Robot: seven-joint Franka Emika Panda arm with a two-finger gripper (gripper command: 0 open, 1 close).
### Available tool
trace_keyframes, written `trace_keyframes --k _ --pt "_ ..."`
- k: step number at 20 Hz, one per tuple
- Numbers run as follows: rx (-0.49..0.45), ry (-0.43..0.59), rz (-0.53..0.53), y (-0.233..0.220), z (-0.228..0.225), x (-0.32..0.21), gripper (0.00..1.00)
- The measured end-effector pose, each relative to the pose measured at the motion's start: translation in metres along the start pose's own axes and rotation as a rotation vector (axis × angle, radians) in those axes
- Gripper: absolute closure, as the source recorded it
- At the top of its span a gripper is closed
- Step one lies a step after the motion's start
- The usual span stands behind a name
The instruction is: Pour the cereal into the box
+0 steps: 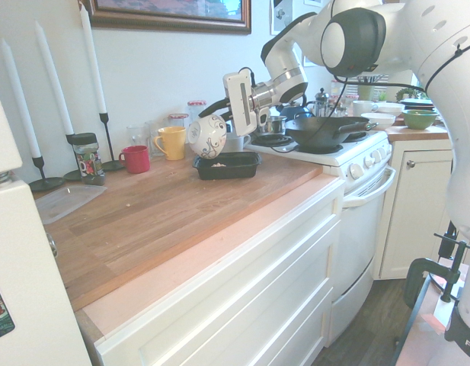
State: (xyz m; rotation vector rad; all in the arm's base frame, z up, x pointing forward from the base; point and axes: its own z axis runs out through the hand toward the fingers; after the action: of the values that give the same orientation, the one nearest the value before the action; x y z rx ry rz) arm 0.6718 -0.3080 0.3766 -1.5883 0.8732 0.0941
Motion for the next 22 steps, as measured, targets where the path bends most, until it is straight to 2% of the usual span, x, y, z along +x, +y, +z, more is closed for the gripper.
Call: trace_keyframes --k 8,11,15,17,22 --pt "-0.004 -0.004 -0.006 0.0 -0.006 -0.002 1.0" --pt "-0.037 0.019 -0.013 -0.004 -0.007 -0.005 1.0" --pt "-0.126 0.104 -0.023 -0.021 -0.006 -0.021 1.0" --pt "-0.203 0.161 -0.024 -0.03 0.002 -0.034 1.0" --pt "-0.443 0.349 -0.071 -0.053 0.068 -0.074 1.0"
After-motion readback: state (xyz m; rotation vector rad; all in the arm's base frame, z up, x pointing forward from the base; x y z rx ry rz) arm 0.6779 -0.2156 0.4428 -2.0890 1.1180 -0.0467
